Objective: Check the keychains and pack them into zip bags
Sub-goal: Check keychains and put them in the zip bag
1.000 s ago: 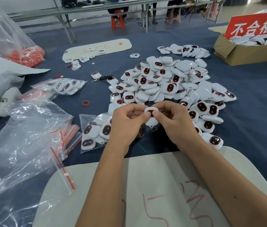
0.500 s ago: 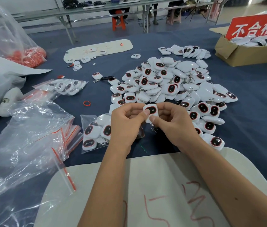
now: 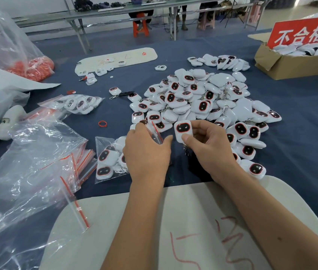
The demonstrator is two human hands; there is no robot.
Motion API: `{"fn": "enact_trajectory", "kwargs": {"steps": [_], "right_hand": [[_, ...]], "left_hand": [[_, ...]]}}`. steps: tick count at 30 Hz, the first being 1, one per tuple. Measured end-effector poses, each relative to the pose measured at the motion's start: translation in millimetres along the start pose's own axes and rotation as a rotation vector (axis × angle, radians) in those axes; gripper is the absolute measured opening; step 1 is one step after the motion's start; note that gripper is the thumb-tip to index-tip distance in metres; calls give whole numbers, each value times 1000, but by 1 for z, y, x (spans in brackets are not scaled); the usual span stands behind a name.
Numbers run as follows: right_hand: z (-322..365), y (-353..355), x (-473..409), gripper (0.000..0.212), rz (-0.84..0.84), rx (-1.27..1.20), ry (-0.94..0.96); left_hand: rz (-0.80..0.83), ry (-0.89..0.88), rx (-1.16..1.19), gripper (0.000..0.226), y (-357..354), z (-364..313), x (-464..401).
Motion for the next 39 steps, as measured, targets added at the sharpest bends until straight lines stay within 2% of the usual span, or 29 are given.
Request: {"fn": "enact_trajectory", "kwargs": {"steps": [2, 6, 9, 14, 17, 19, 24, 26, 30, 33, 35, 39], "right_hand": [[-1, 0, 0, 18, -5, 6, -3], [-2, -2, 0, 24, 18, 38, 15], [1, -7, 1, 22, 69, 37, 16], [5, -12, 5, 26, 104, -3, 15], [9, -16, 9, 22, 148, 180, 98], [11, -19, 12, 21, 194, 256, 144], [19, -22, 15, 21, 196, 414, 252], [18, -25, 16, 20, 214, 379, 237], [18, -17, 15, 14, 140, 134, 149], [18, -21, 16, 7, 241, -84, 68], [18, -24, 19, 16, 304, -133, 45], [23, -38, 29, 39, 497, -51, 55]], "left_hand": [[25, 18, -61, 47, -1, 1, 0], [11, 15, 11, 13, 2, 3, -2], [22, 12, 51, 20, 5, 6, -6], [156, -38, 216, 28, 5, 6, -11], [247, -49, 326, 27, 3, 7, -13], [244, -85, 343, 23, 5, 7, -14], [164, -320, 301, 28, 12, -7, -9], [163, -353, 327, 27, 11, -10, -6], [142, -382, 409, 25, 13, -11, -7], [94, -387, 442, 22, 18, -11, -8], [42, -374, 471, 22, 22, -10, -9], [-4, -339, 532, 22, 26, -7, -12]]}}
Point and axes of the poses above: each hand's wrist, its own x-axis away from the middle knuckle, its own y-axis out of the back of the hand, z = x × y, the point moved 6 cm from there along -x, towards the middle knuckle, and after that the axes turned 2 degrees about -z, right-handed, at the moved point
